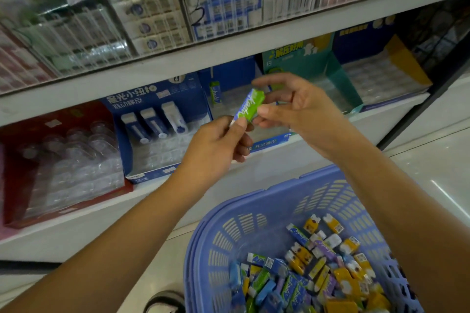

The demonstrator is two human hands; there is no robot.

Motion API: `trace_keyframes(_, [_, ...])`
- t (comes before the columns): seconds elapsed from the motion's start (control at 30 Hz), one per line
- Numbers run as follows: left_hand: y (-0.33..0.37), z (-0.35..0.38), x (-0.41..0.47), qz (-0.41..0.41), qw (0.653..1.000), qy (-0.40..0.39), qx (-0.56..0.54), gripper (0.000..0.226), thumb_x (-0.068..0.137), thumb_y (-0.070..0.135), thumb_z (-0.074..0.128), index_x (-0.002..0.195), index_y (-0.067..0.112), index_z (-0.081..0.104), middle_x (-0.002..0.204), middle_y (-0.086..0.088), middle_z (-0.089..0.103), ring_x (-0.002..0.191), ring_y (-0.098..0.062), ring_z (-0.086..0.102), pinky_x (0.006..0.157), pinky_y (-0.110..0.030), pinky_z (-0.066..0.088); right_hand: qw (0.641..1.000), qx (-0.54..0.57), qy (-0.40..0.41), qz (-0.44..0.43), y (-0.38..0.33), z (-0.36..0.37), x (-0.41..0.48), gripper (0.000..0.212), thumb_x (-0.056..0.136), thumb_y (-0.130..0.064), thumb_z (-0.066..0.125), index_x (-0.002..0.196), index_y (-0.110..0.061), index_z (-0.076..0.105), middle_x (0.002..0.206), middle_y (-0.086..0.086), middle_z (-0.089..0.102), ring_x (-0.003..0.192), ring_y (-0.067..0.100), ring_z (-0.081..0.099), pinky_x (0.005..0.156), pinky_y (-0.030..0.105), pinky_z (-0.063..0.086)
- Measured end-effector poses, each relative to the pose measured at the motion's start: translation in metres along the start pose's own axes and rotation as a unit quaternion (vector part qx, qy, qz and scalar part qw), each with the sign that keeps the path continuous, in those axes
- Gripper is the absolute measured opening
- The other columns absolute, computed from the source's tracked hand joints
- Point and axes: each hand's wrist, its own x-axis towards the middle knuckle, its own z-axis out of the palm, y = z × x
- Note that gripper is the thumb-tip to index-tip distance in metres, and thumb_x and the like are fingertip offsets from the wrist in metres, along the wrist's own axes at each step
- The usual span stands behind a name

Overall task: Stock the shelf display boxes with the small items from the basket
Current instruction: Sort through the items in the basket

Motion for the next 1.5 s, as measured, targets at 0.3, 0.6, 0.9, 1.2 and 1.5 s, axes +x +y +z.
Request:
trace_keyframes(0.3, [0.008,-0.018,0.0,-0.205,0.858,-0.199,-0.427,0.034,0.091,0.033,0.039,0.069,0.014,0.057,0.057,0.002,0.048,0.049,-0.009,0.048,0.045,-0.018,0.042,0.997,-0.006,-0.072,0.009,-0.006,-0.005,0.021,0.02,0.07,-0.01,0.07,0.09,-0.011,0.067,0.083,0.0,0.073,0.08,0.011,0.07,0.071,0.017,0.056])
trace_keyframes(0.6, [-0.026,0.005,0.003,0.11,0.882,-0.105,0.447,0.063,0.098,0.033,0.045,0.15,0.013,0.019,0.158,-0.003,0.017,0.144,-0.014,0.019,0.105,-0.009,0.009,0.919,-0.334,0.192,-0.09,0.018,0.005,0.094,0.021,0.087,-0.007,0.063,0.108,-0.001,0.066,0.103,0.014,0.07,0.09,0.013,0.062,0.079,0.011,0.042])
trace_keyframes(0.9, [-0.036,0.006,0.002,0.122,0.809,-0.147,0.555,0.082,0.097,0.044,0.041,0.15,0.009,-0.01,0.159,-0.007,-0.011,0.147,-0.018,-0.004,0.11,-0.019,-0.004,0.918,-0.366,0.107,-0.108,0.034,0.023,0.14,0.025,0.086,-0.013,0.066,0.108,0.0,0.067,0.111,0.014,0.068,0.097,0.009,0.056,0.069,-0.008,0.031])
trace_keyframes(1.2, [-0.037,0.006,0.002,0.12,0.801,-0.155,0.566,0.084,0.096,0.046,0.041,0.149,0.008,-0.013,0.159,-0.007,-0.015,0.147,-0.017,-0.007,0.107,-0.018,-0.008,0.905,-0.415,0.041,-0.087,0.03,0.02,0.148,0.026,0.083,-0.02,0.07,0.106,-0.007,0.069,0.111,0.006,0.069,0.105,0.015,0.061,0.085,0.012,0.041])
trace_keyframes(1.5, [-0.036,0.008,0.002,0.103,0.778,-0.166,0.597,0.085,0.097,0.048,0.038,0.147,0.008,-0.017,0.158,-0.007,-0.019,0.147,-0.018,-0.011,0.113,-0.023,-0.005,0.867,-0.49,-0.076,-0.051,0.008,0.015,0.152,0.023,0.084,-0.022,0.066,0.102,-0.008,0.069,0.111,0.009,0.067,0.104,0.022,0.059,0.087,0.026,0.044])
